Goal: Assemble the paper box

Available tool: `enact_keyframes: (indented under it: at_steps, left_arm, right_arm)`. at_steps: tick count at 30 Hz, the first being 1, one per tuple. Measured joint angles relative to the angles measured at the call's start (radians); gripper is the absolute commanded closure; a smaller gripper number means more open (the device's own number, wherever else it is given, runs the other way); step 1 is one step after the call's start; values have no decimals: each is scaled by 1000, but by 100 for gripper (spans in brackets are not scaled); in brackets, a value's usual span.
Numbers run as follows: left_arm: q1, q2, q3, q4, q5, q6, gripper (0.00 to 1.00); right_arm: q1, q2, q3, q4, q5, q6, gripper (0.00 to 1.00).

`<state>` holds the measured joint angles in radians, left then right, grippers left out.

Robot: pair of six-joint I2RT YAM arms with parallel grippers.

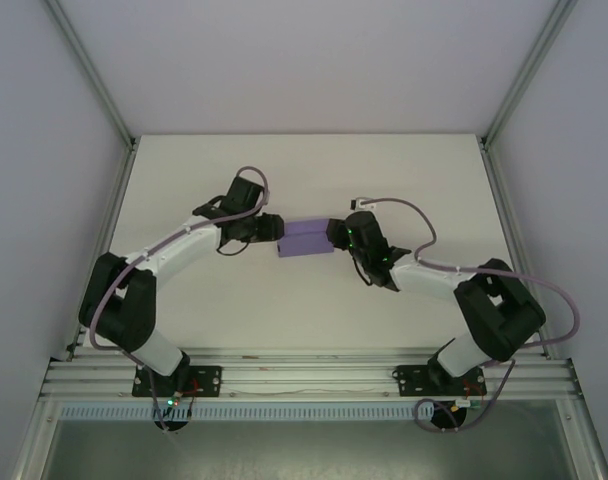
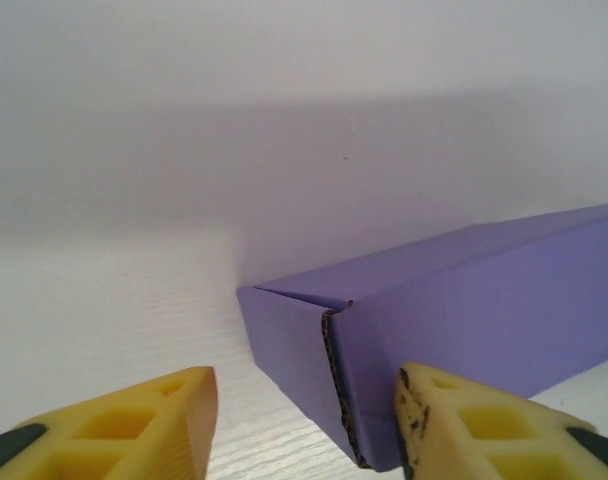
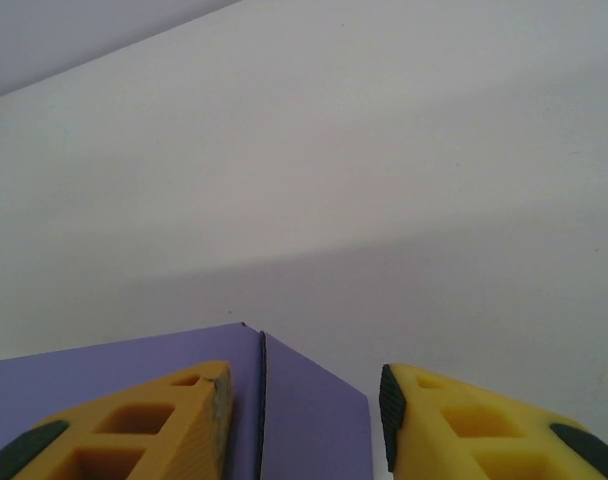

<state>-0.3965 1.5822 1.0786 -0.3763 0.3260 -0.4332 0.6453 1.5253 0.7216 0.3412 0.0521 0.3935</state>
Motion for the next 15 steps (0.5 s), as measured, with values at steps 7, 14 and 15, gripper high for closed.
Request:
enact_keyframes:
  at_steps: [7, 14, 15]
  left_arm:
    - [14, -29, -141, 238, 117, -64, 80]
    - [20, -42, -253, 437, 138, -99, 88]
    - [20, -44, -267, 462, 138, -102, 91]
  right_arm:
    - [0, 26, -44, 114, -2, 43, 71]
    - [-3, 77, -116, 340, -23, 70, 95]
    - [-5, 84, -138, 391, -26, 75, 95]
